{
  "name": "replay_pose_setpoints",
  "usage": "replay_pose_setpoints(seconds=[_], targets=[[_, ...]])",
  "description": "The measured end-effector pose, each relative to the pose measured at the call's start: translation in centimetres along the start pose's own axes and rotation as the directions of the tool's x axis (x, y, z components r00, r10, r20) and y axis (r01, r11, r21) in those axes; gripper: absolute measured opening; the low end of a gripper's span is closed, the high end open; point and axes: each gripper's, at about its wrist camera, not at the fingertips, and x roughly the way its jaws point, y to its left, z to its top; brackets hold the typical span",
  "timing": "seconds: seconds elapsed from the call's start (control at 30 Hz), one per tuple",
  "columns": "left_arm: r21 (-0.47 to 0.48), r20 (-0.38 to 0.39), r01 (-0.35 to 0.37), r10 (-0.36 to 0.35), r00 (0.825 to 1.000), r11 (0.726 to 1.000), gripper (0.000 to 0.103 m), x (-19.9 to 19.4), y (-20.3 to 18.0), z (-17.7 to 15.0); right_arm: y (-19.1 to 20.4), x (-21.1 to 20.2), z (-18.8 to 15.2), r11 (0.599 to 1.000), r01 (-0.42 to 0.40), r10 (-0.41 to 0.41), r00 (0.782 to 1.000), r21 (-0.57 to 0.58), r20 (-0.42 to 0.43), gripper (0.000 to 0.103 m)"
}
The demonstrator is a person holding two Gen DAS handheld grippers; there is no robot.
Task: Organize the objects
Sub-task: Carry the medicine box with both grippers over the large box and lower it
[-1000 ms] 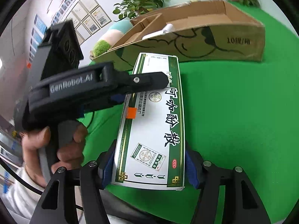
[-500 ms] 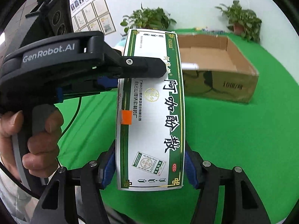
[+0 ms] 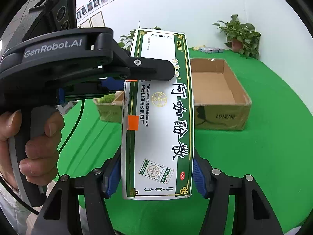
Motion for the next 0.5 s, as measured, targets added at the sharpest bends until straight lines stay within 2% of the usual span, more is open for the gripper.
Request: replay_pose_setpoints(seconds=[0.27, 0.5], targets=[[0.123, 0.076, 0.002, -0.011, 0.997, 0.992, 0.043, -1.5, -2.9, 7.9, -0.7, -2.4, 7.4, 0.999, 0.032, -0.031, 0.995, -0.004, 0.096, 0.06], [0.196, 0.098, 0.0, -0.019, 0.995, 0.981, 0.043, -2.2, -4.2, 14.6, -1.8, -4.0, 15.2, 0.999, 0.051, -0.049, 0.989, -0.006, 0.138, 0.06]])
